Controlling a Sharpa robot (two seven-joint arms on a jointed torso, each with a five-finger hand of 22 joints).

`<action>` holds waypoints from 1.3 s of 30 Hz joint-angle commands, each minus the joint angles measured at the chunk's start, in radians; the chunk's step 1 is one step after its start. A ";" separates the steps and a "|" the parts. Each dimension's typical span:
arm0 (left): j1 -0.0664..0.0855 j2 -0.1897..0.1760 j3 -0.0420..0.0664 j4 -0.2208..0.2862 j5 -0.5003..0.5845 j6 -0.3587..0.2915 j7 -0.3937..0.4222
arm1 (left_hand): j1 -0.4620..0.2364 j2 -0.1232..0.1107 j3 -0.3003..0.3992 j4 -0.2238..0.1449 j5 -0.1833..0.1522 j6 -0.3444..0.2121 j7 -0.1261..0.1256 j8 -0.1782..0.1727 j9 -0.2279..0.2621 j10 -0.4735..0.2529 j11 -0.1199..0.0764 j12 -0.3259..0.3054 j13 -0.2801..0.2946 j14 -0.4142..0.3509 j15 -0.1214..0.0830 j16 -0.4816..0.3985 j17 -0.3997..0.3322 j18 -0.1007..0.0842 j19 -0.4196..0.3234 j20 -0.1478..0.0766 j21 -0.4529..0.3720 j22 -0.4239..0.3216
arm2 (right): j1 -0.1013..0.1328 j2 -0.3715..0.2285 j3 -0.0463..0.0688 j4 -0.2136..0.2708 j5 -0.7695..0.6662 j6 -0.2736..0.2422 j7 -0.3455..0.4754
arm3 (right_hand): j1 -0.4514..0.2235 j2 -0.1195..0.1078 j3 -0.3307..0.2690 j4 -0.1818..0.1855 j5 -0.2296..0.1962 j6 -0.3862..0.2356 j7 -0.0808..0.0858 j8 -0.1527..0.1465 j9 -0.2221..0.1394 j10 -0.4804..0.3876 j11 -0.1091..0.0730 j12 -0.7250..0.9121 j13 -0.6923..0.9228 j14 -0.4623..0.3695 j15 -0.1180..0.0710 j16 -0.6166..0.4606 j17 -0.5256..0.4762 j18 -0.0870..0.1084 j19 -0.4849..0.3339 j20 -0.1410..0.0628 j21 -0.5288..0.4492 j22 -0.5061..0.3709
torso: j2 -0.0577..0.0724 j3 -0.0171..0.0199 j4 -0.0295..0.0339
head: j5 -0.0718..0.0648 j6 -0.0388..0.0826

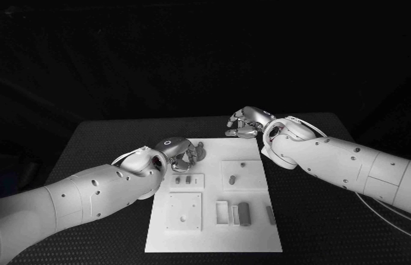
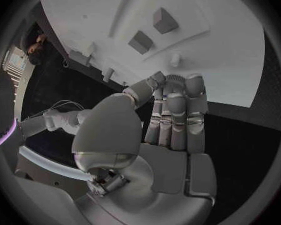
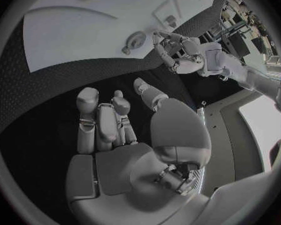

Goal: Assemble the parts on the task board

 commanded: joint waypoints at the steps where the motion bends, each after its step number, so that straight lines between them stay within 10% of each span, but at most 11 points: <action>1: 0.001 -0.012 0.010 0.015 0.034 -0.018 0.023 | -0.003 0.003 0.000 0.004 0.001 0.008 0.002 0.003 0.002 0.047 0.009 0.000 0.008 0.001 -0.004 -0.004 0.000 0.090 0.001 -0.005 -0.003 0.003 | 0.000 -0.002 0.000 0.002 -0.003 0.007 0.005 | -0.005 0.002 -0.001 0.003 0.001 -0.001 0.006 -0.006 0.002 -0.009 0.000 -0.003 -0.001 -0.005 -0.001 -0.005 0.000 0.086 0.003 -0.007 -0.005 0.017 | 0.000 -0.0004 -0.0001 | 0.001 -0.001; 18: 0.011 -0.062 0.016 0.033 0.013 0.142 -0.018 | -0.007 0.006 -0.002 0.004 0.001 0.008 0.002 0.002 0.002 0.048 0.009 -0.004 0.010 0.000 -0.004 -0.008 0.000 0.087 -0.001 -0.006 -0.009 0.001 | 0.000 -0.006 0.000 0.004 -0.003 0.009 0.004 | -0.005 0.002 -0.001 0.003 0.001 -0.001 0.006 -0.006 0.002 -0.009 -0.001 -0.003 -0.001 -0.005 -0.001 -0.006 0.000 0.086 0.003 -0.007 -0.005 0.017 | 0.001 -0.0011 0.0000 | 0.003 -0.002; 39: 0.010 -0.042 0.015 0.012 0.000 0.148 -0.020 | -0.008 0.008 -0.003 0.004 0.001 0.006 0.003 0.000 0.002 0.048 0.009 -0.007 0.011 -0.001 -0.003 -0.010 0.001 0.084 -0.002 -0.007 -0.013 0.001 | 0.000 -0.006 0.000 0.004 -0.003 0.009 0.003 | -0.004 0.002 -0.001 0.003 0.001 -0.001 0.006 -0.006 0.002 -0.009 -0.001 -0.003 -0.001 -0.005 -0.001 -0.006 -0.001 0.086 0.003 -0.007 -0.005 0.017 | 0.001 0.0011 -0.0032 | 0.005 -0.002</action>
